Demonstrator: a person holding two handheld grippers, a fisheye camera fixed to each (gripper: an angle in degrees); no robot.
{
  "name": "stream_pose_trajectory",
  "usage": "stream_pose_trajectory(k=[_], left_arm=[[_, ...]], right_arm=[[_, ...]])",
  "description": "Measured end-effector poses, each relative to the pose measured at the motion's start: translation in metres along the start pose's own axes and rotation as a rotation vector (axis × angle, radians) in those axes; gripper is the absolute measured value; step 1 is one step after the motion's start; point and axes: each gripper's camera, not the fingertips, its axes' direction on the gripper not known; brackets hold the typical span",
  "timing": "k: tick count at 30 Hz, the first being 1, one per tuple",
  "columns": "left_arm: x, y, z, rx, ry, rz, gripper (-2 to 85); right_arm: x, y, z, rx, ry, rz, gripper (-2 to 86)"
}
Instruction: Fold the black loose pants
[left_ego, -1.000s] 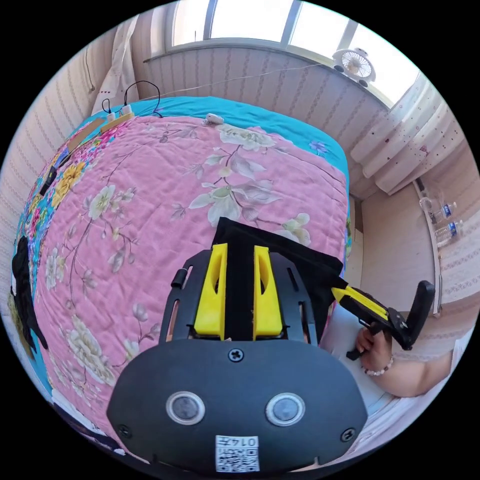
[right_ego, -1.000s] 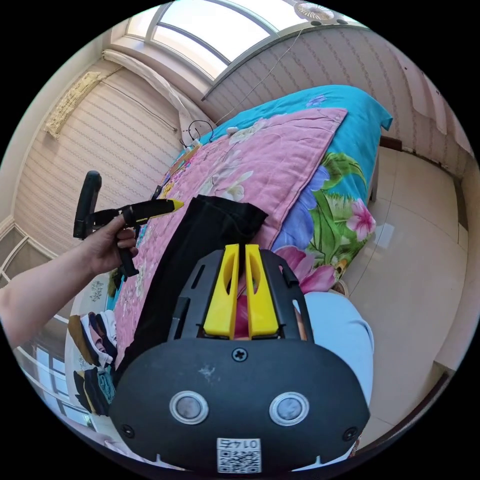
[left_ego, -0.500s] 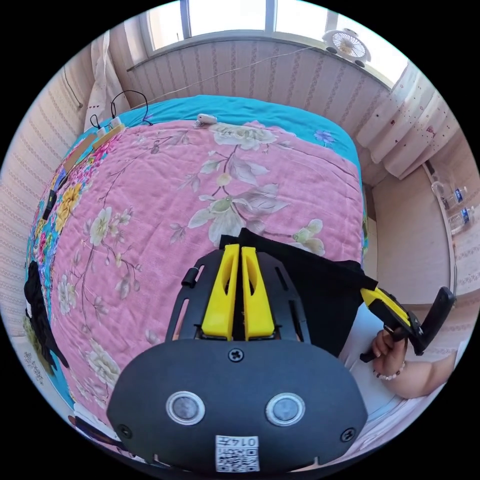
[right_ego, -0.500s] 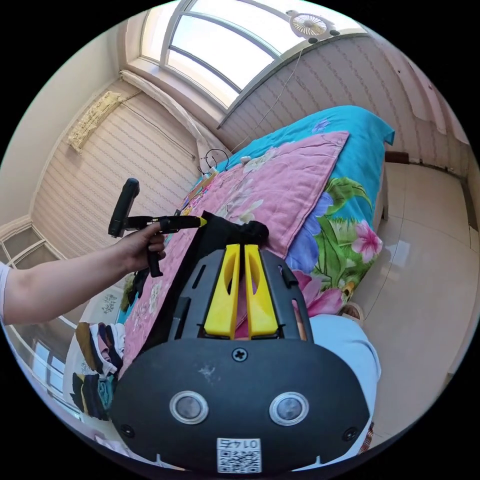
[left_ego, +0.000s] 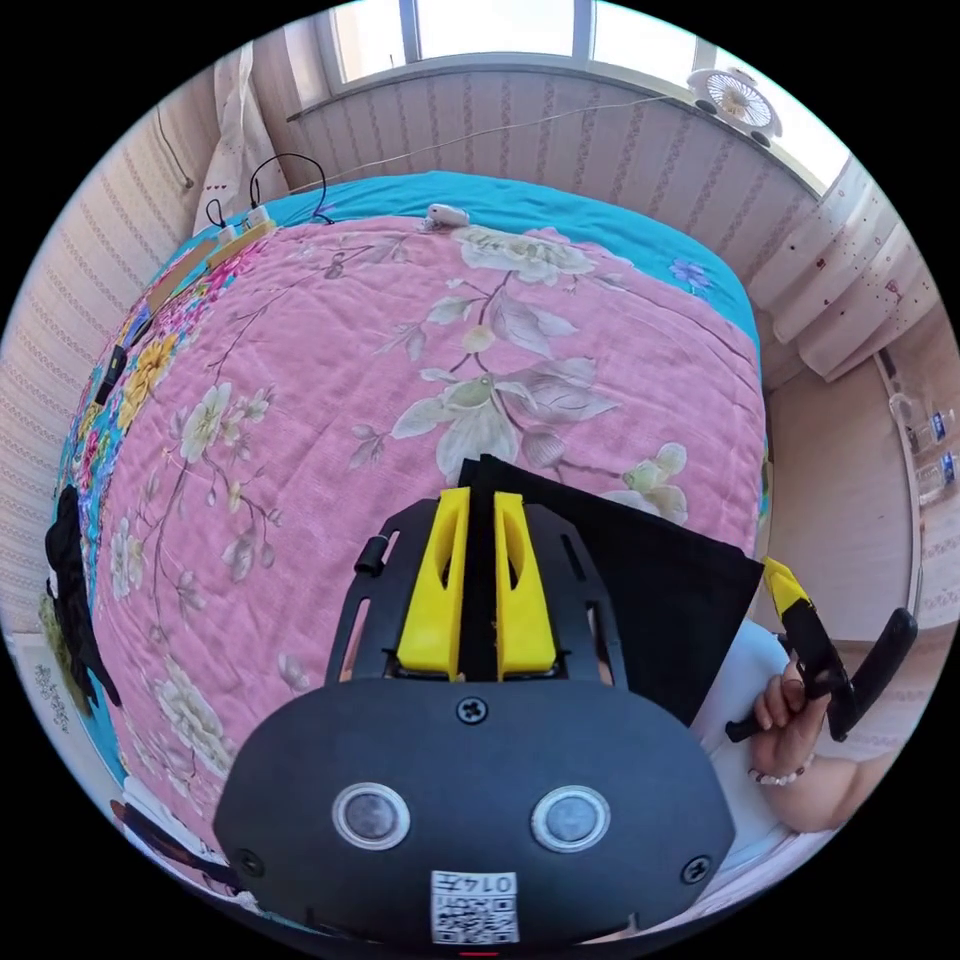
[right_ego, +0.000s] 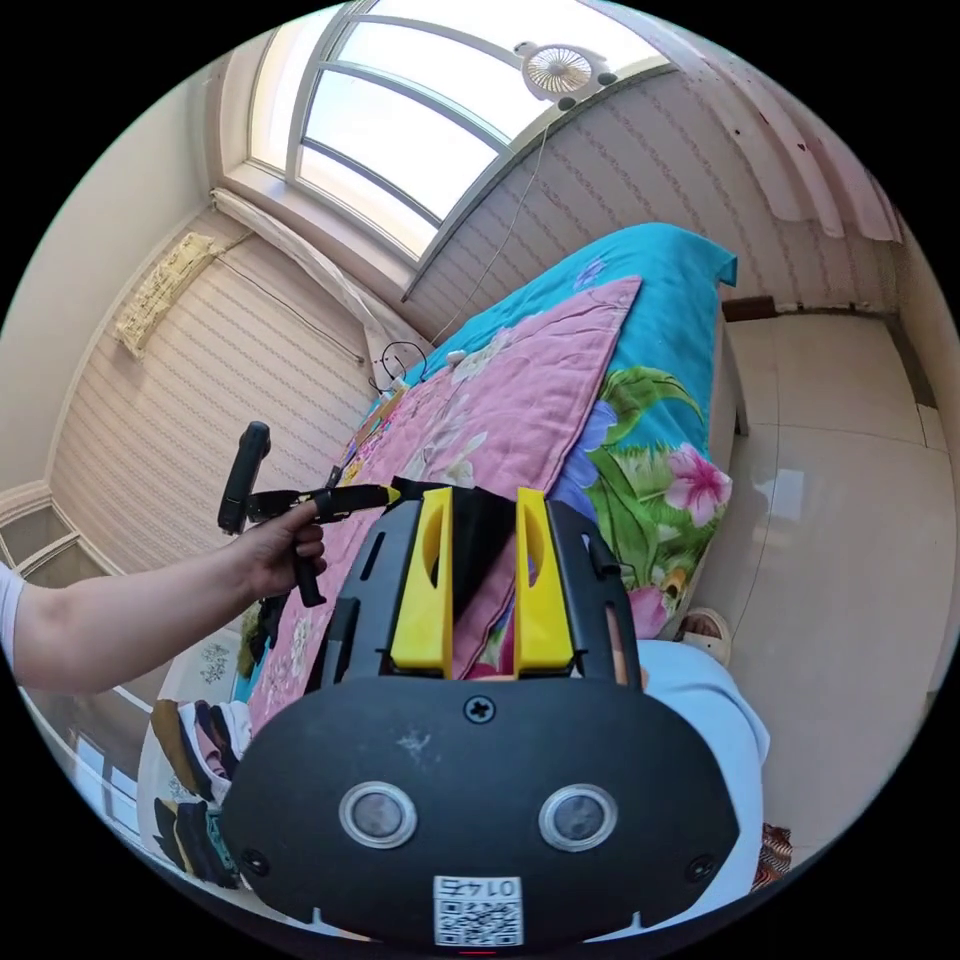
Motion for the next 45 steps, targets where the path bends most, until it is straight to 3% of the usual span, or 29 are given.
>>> stream_pose_trajectory(k=[8,14,25,28,34,39,45], left_arm=[[-0.029,0.024,0.023,-0.051,0.081,-0.05,12.8],[-0.031,0.06,0.029,-0.037,0.136,0.015,1.3],[-0.036,0.166,-0.005,0.009,0.11,0.095,-1.0],[-0.043,0.211,-0.028,0.063,0.127,0.087,-1.0],[-0.074,0.346,-0.089,0.132,0.04,0.011,-1.0],[-0.115,0.514,-0.143,0.251,-0.005,-0.167,-1.0],[-0.155,0.72,-0.188,0.413,-0.074,-0.404,-1.0]], right_arm=[[0.002,0.009,0.028,-0.12,0.073,0.009,8.6],[-0.007,0.027,0.046,-0.171,0.13,-0.061,5.5],[0.005,0.075,0.026,-0.063,-0.078,-0.079,1.4],[-0.004,0.092,0.018,-0.06,-0.12,-0.175,1.2],[-0.048,0.135,0.003,-0.187,-0.438,-0.356,1.1],[-0.138,0.197,-0.022,-0.332,-0.801,-0.574,1.0],[-0.233,0.296,-0.027,-0.521,-1.028,-0.732,1.0]])
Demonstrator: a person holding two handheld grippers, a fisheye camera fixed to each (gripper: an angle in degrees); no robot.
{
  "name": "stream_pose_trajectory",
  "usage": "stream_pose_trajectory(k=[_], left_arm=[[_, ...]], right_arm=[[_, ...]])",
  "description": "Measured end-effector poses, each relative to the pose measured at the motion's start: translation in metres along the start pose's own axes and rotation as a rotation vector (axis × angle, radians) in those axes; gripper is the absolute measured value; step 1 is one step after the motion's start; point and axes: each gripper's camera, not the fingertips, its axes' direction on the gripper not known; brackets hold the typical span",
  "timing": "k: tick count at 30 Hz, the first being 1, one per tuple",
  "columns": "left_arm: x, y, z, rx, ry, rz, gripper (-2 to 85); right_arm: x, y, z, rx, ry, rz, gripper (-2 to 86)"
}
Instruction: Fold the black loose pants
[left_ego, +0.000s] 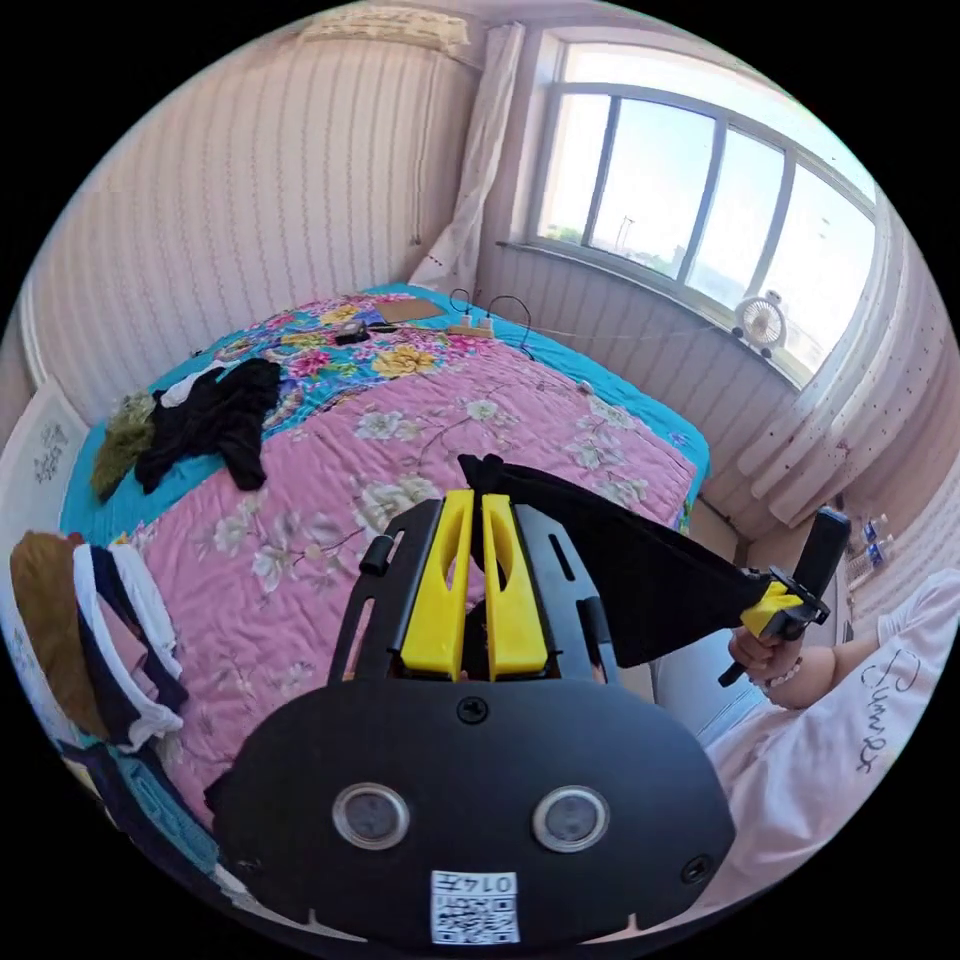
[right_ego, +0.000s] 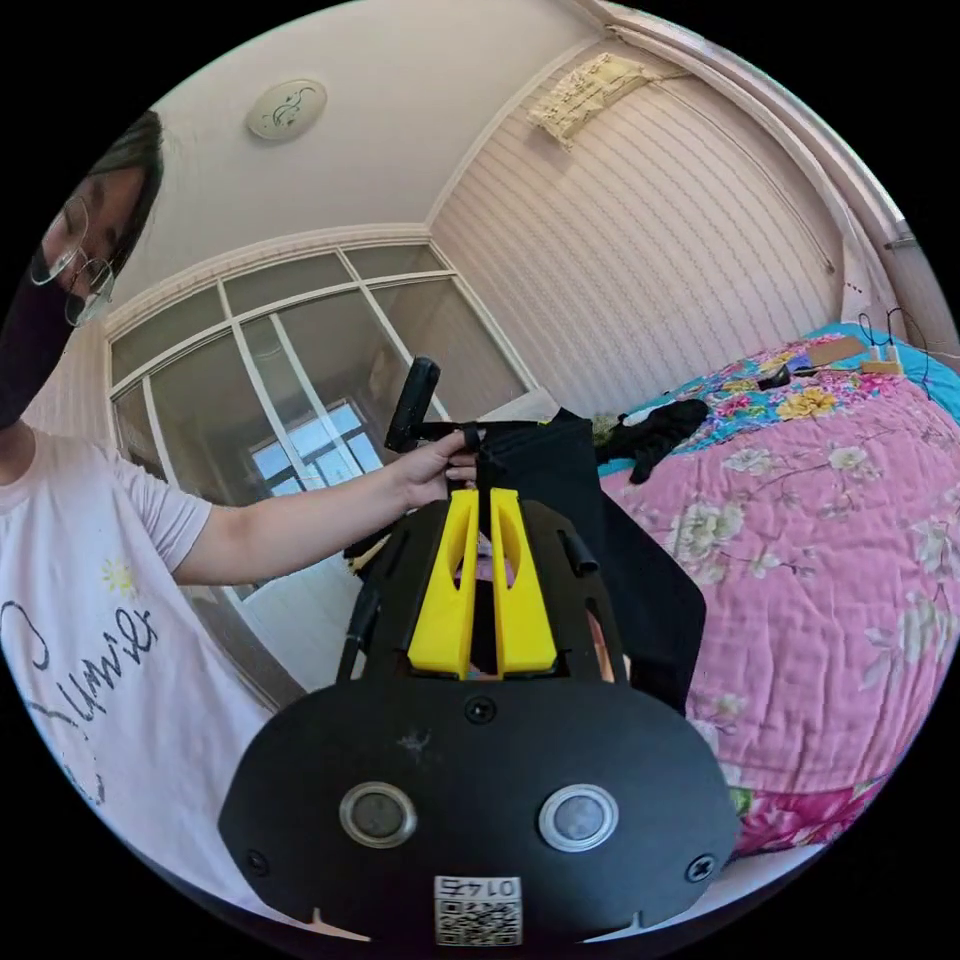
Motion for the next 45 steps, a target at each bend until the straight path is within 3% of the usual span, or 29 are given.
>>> stream_pose_trajectory(k=[8,10,14,17,21,27,35,38,42,45], left_arm=[[-0.168,0.218,-0.098,0.14,-0.109,-0.336,-0.9],[-0.214,0.269,-0.106,0.125,-0.108,-0.449,-0.8],[-0.283,0.385,-0.113,-0.058,-0.363,-0.574,-0.3],[-0.302,0.483,-0.124,-0.03,-0.39,-0.636,-0.7],[-0.304,0.623,-0.128,0.043,-0.367,-0.786,-0.9],[-0.303,0.749,-0.095,0.127,-0.261,-1.001,0.3],[-0.342,0.792,-0.067,0.23,-0.328,-1.063,9.3],[-0.359,0.81,-0.04,0.168,-0.3,-1.114,8.4],[-0.362,0.845,-0.039,0.266,-0.228,-1.137,0.7],[-0.357,0.873,-0.042,0.34,-0.228,-1.192,-0.4]], right_arm=[[-0.096,0.039,0.229,-0.275,-0.06,-0.224,1.5],[-0.115,0.056,0.294,-0.366,-0.07,-0.264,1.9],[-0.134,0.113,0.452,-0.654,-0.047,-0.283,4.1],[-0.125,0.161,0.528,-0.87,0.017,-0.266,6.0],[-0.108,0.215,0.562,-0.945,-0.073,-0.295,6.6],[-0.068,0.244,0.599,-1.017,-0.028,-0.233,7.7],[-0.039,0.245,0.669,-0.996,0.12,-0.373,8.4],[-0.032,0.244,0.71,-1.019,0.15,-0.426,8.7],[-0.026,0.247,0.754,-1.053,0.175,-0.489,9.4],[-0.018,0.255,0.774,-1.046,0.243,-0.574,10.4]])
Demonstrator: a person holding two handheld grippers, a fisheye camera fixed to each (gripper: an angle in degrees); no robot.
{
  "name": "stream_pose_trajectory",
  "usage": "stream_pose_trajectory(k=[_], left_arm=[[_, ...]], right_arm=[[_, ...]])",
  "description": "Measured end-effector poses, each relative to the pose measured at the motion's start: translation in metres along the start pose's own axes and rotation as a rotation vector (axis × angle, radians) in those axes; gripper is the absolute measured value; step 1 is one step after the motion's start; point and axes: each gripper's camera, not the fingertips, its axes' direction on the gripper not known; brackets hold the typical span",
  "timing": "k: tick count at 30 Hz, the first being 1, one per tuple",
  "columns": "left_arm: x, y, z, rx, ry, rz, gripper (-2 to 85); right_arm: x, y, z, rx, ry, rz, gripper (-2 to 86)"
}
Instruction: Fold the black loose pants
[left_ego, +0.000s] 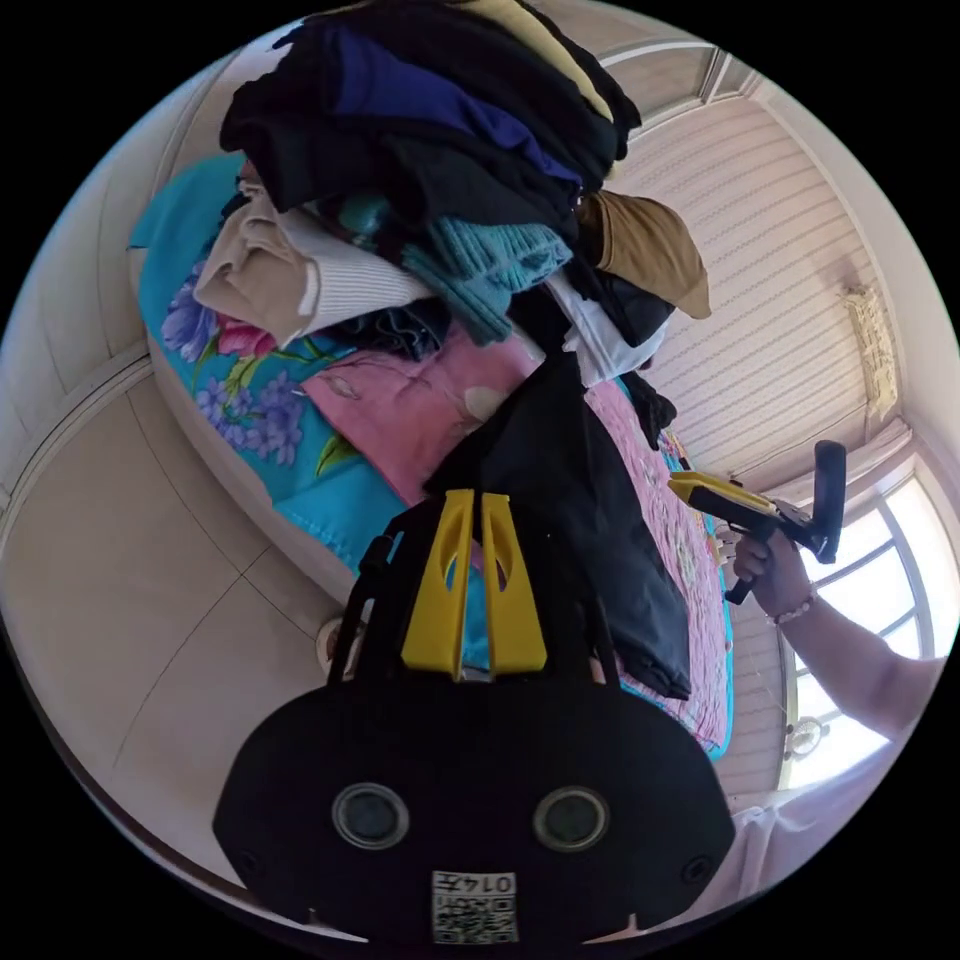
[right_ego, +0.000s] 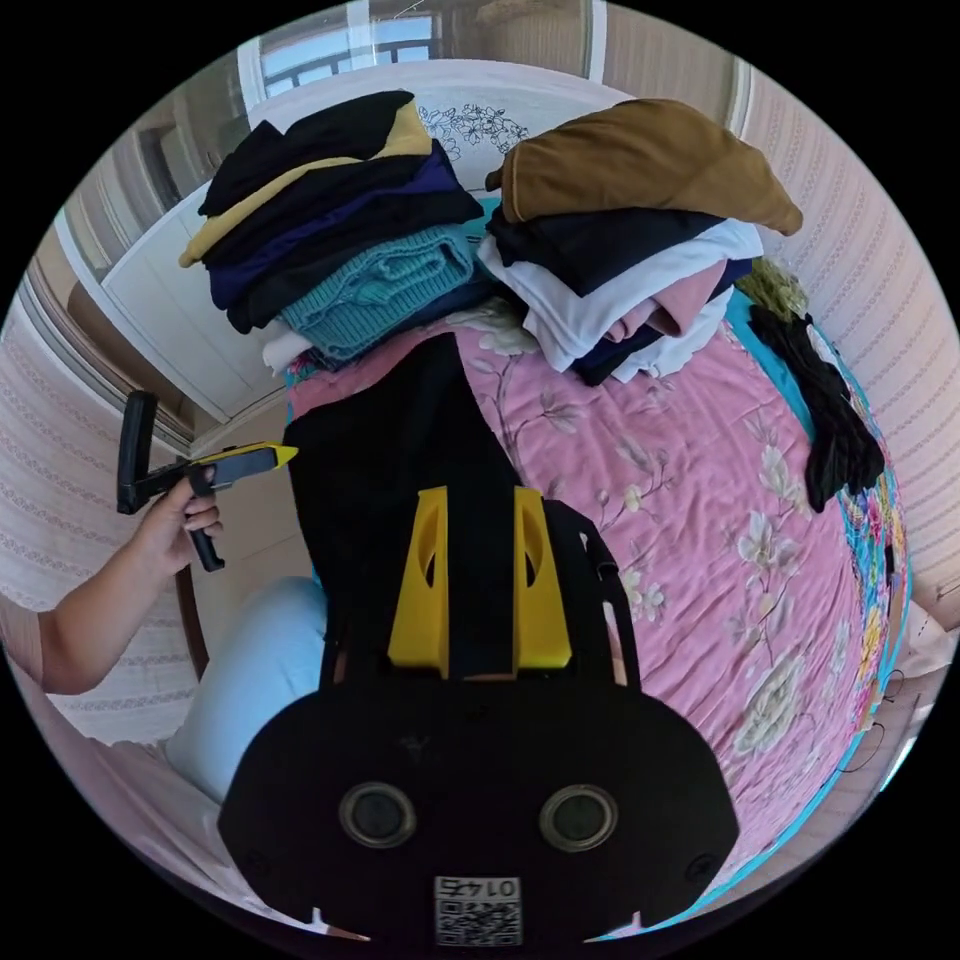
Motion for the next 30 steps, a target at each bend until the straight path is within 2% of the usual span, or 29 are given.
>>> stream_pose_trajectory(k=[4,8,11,16,19,21,23,28,30], left_arm=[[-0.013,0.011,0.006,0.0,-0.022,-0.022,0.5],[-0.016,0.011,0.019,-0.001,-0.056,-0.059,4.8],[-0.009,0.003,0.032,-0.018,-0.038,-0.049,4.1],[0.009,-0.002,0.05,-0.043,-0.108,0.013,2.4],[0.016,0.003,0.04,-0.011,-0.105,0.034,1.3],[0.042,0.011,0.031,0.003,-0.225,0.202,-0.4],[0.071,0.016,0.029,-0.007,-0.295,0.342,-0.8],[0.16,0.026,0.048,-0.049,-0.184,0.664,-1.0],[0.2,0.027,0.08,-0.096,-0.094,0.726,-1.0]], right_arm=[[0.009,-0.007,0.042,-0.1,0.102,-0.011,10.7],[0.023,-0.009,0.097,-0.374,0.103,-0.002,6.7],[0.039,-0.011,0.099,-0.351,0.116,0.07,6.1],[0.064,-0.008,0.087,-0.282,0.081,0.161,7.2],[0.092,0.018,0.041,-0.119,0.109,0.234,5.9],[0.116,0.057,0.015,-0.105,0.118,0.303,2.9],[0.127,0.093,0.006,-0.172,0.101,0.362,1.2],[0.104,0.187,-0.011,-0.176,0.093,0.417,-0.1],[0.092,0.211,0.009,-0.279,0.054,0.416,-0.3]])
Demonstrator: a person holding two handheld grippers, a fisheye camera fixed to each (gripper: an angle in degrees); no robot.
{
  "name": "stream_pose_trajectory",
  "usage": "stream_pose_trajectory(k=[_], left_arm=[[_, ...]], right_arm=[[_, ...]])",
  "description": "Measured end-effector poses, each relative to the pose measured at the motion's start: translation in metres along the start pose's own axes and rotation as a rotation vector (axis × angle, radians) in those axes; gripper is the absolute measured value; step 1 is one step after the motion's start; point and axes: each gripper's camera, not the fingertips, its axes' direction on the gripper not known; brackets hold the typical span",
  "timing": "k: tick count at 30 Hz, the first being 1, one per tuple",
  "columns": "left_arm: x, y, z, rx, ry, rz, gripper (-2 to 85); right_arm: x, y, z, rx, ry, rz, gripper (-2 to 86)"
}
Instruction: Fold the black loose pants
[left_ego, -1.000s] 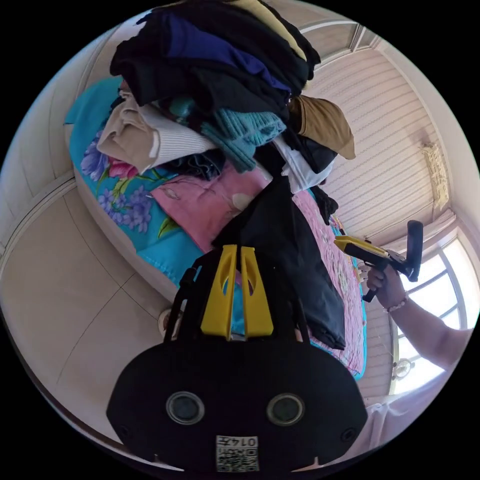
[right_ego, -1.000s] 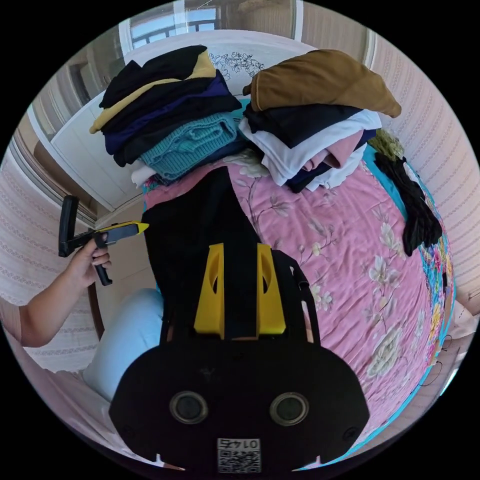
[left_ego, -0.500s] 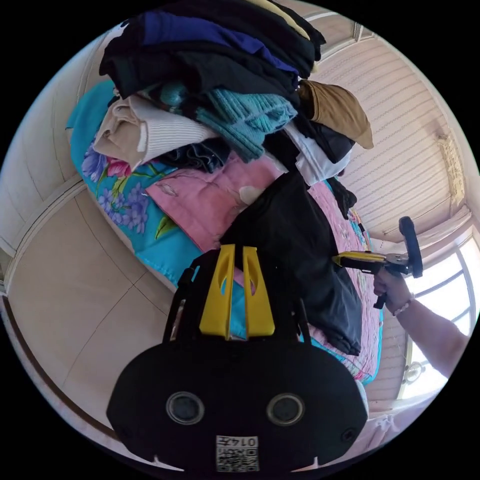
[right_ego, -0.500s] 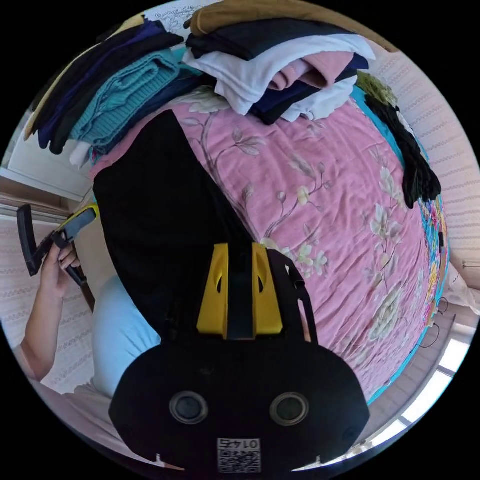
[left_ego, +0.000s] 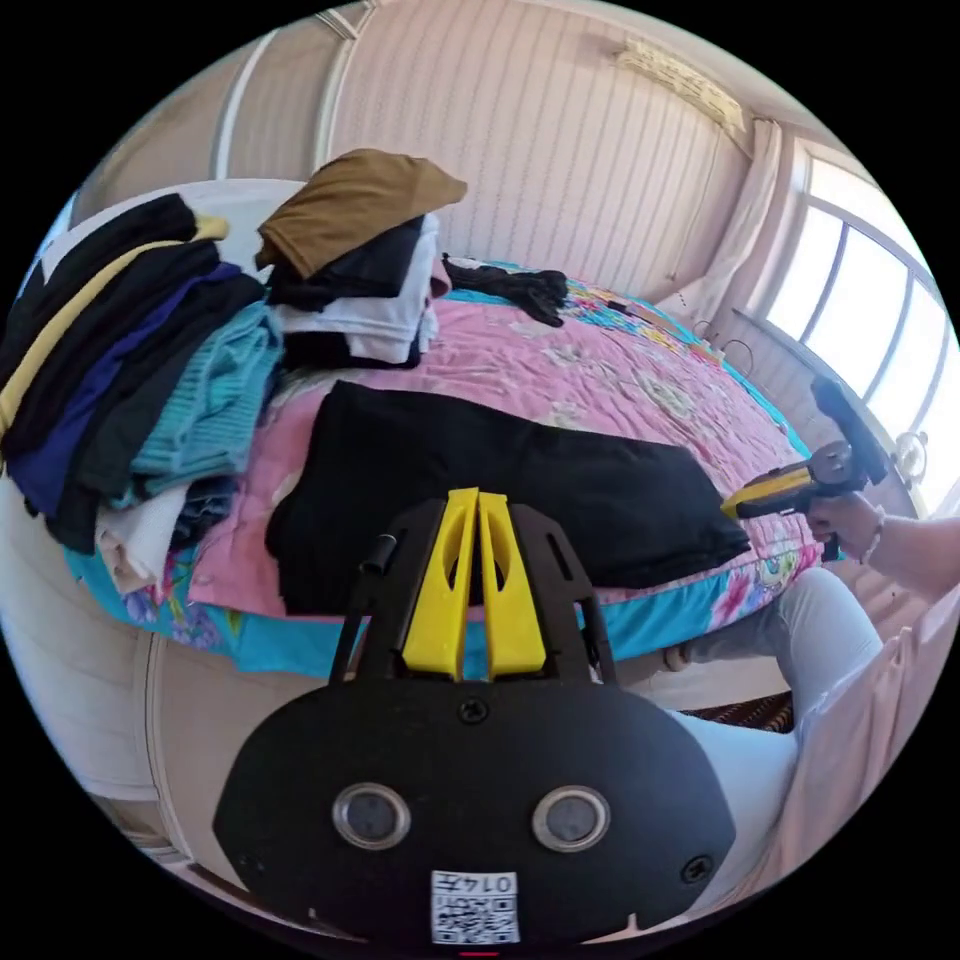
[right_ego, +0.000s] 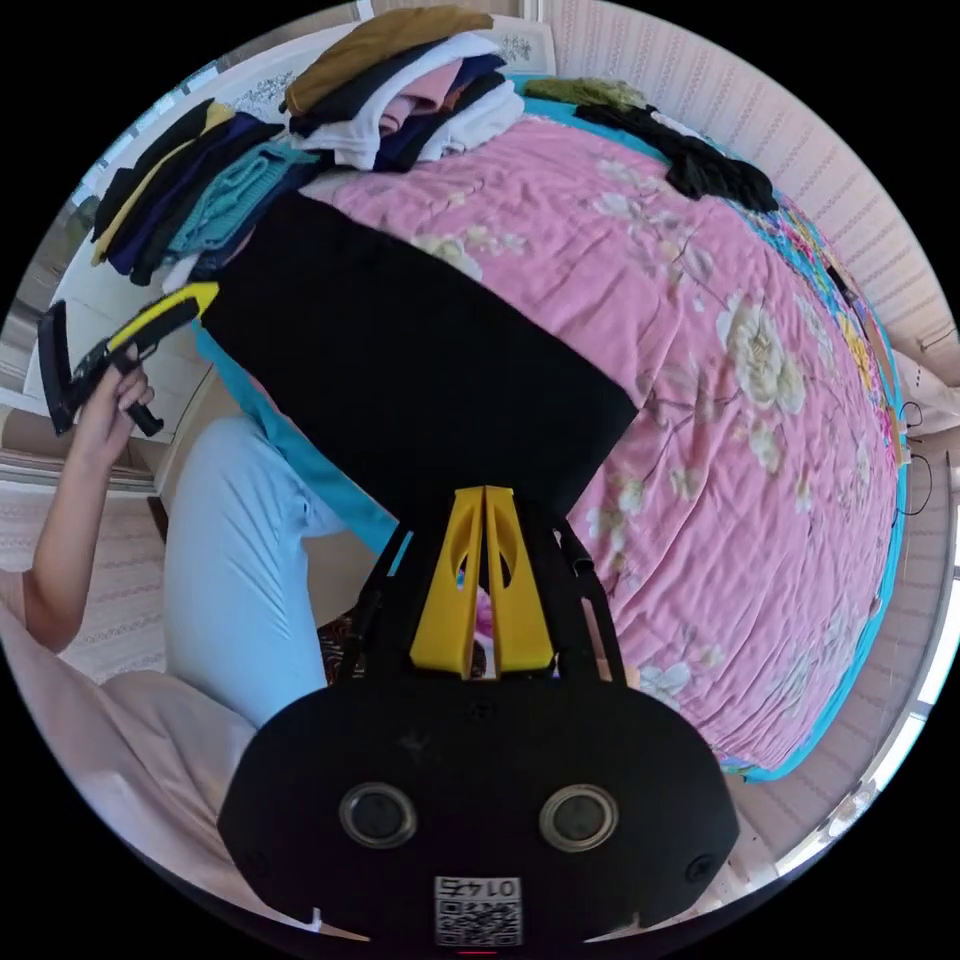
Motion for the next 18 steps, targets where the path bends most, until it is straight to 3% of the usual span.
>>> stream_pose_trajectory(k=[3,11,14,18], left_arm=[[0.038,-0.049,0.041,-0.046,0.109,0.06,-1.0],[0.093,-0.132,0.143,-0.328,0.055,0.115,-1.0],[0.1,-0.143,0.126,-0.254,0.085,0.062,-1.0],[0.13,-0.125,0.047,-0.053,0.124,0.18,-1.0]], right_arm=[[-0.002,0.012,0.019,-0.033,0.067,0.018,-0.4],[0.012,0.019,0.012,-0.008,0.098,0.013,-0.5],[0.029,0.026,0.005,0.022,0.036,0.039,-0.6],[0.051,0.037,-0.038,0.012,-0.048,0.036,-0.5]])
